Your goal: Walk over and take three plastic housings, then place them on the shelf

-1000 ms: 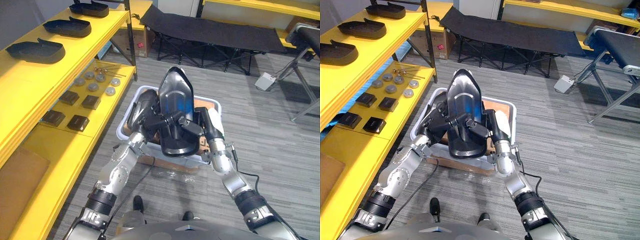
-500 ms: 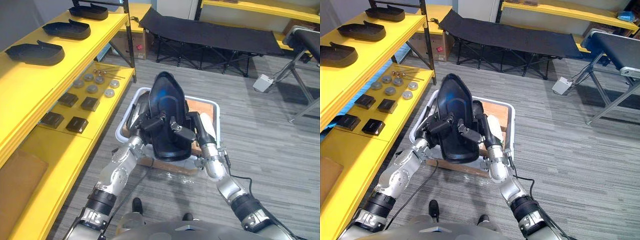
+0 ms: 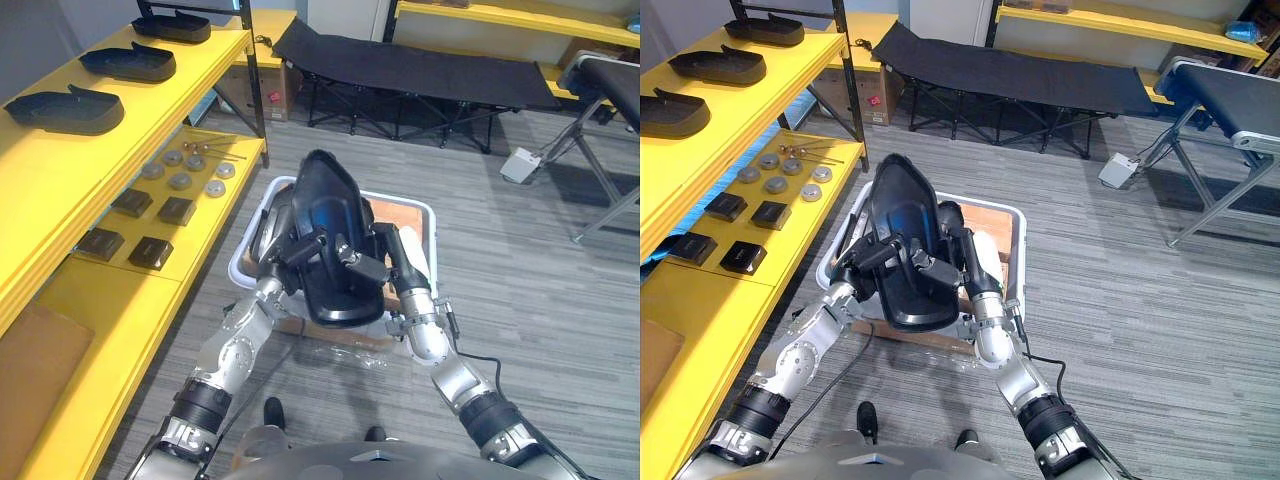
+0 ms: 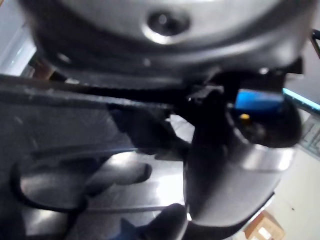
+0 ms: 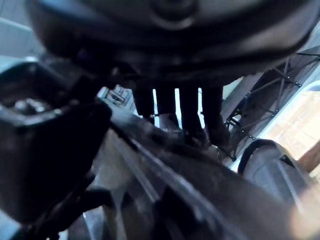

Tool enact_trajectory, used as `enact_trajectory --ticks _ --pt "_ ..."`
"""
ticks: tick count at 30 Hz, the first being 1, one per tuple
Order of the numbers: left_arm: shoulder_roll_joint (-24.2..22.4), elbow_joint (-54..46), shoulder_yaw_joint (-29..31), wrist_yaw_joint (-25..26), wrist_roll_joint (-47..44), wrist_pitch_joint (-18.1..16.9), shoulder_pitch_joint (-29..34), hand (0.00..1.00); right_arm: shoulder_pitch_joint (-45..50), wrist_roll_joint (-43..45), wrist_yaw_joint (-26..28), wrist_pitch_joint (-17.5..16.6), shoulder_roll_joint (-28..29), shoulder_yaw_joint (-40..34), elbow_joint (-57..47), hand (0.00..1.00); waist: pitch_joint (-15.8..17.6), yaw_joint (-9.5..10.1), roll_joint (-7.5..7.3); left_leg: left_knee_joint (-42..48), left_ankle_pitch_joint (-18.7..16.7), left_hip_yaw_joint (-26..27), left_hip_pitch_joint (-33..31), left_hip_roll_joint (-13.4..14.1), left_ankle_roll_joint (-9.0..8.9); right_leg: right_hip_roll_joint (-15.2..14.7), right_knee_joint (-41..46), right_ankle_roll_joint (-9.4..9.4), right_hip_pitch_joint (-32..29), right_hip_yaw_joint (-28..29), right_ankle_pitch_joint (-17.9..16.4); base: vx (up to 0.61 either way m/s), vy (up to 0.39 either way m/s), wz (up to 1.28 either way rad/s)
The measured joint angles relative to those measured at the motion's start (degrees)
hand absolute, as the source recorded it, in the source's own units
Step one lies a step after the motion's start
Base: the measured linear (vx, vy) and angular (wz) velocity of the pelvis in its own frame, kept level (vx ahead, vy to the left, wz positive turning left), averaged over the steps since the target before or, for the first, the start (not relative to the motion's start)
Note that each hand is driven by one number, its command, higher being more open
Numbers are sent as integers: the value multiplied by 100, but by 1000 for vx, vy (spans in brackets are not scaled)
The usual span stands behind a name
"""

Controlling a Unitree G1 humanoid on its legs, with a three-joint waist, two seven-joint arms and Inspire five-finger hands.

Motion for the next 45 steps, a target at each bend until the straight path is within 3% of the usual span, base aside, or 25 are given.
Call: enact_trajectory --ticks 3,4,7,10,16,19,23,28,32,37,42,45 --pt "-16 -3 -103 4 127 -394 75 0 28 214 -45 -65 34 0 -33 100 0 2 0 0 0 -30 -13 -3 0 0 0 -3 6 -34 -3 0 0 6" --pt "-107 -73 -108 85 627 -649 141 0 76 439 -40 -67 77 -5 -56 100 0 11 0 -1 0 -56 -34 -6 0 0 0 -4 5 -64 -4 0 0 9" --pt "-206 -310 -91 366 1921 -866 194 0 226 1045 77 -103 202 -28 -77 100 0 20 0 -1 0 -84 -63 -12 -1 -1 1 -4 -4 -85 -5 0 0 6" --pt "-290 -727 90 534 3341 -1010 382 0 462 1397 292 -167 258 -29 -79 100 0 5 0 -1 -2 -65 -66 -25 -2 10 30 -13 -34 -82 -14 0 0 -1" --pt "-336 -837 123 956 5068 -1179 418 0 783 1949 611 -236 343 77 -115 100 2 2 5 -3 -50 -15 -85 -6 -57 -7 101 -76 -120 -22 -72 -2 4 -5" --pt "-309 -803 123 1369 5761 -1181 675 0 966 2205 778 -449 343 108 -172 100 1 -16 10 -10 -90 88 -102 16 -72 -12 111 -76 -208 101 -72 -7 21 -16" --pt "-263 -544 164 1652 5691 -1181 974 0 1247 3102 1345 -652 353 49 -422 100 -1 -114 15 -12 -108 166 -105 43 -96 2 112 -78 -263 171 -73 9 7 -12" --pt "-284 -276 291 1506 4504 -1257 1142 0 1779 3357 1961 -783 423 -270 -579 100 -5 -160 28 0 -119 397 -81 94 -108 31 115 -47 -378 411 -45 33 -8 -23" --pt "-329 -267 432 1200 3563 -1659 1300 0 2099 3279 2005 -769 457 -648 -580 100 -28 -270 67 3 -121 463 -56 84 -107 34 117 -33 -386 465 -34 40 -6 -9" --pt "-660 -357 1140 1043 2814 -2066 1636 0 2457 3192 1924 -758 460 -1284 -581 100 -109 -316 206 -1 -160 545 46 99 -123 93 134 -55 -348 552 -51 12 -8 -11" --pt "-770 -875 1703 1193 2752 -2160 2168 0 2582 3278 1950 -710 483 -1546 -571 100 -157 -298 353 -17 -165 307 33 73 -127 54 127 -95 -213 294 -127 -14 7 25" --pt "-884 -1431 2004 1351 2754 -2166 2454 0 2594 3228 2172 -654 507 -1527 -532 100 -166 -134 361 -19 -160 -82 -61 30 -191 39 135 -80 -89 -115 -240 -22 4 62"
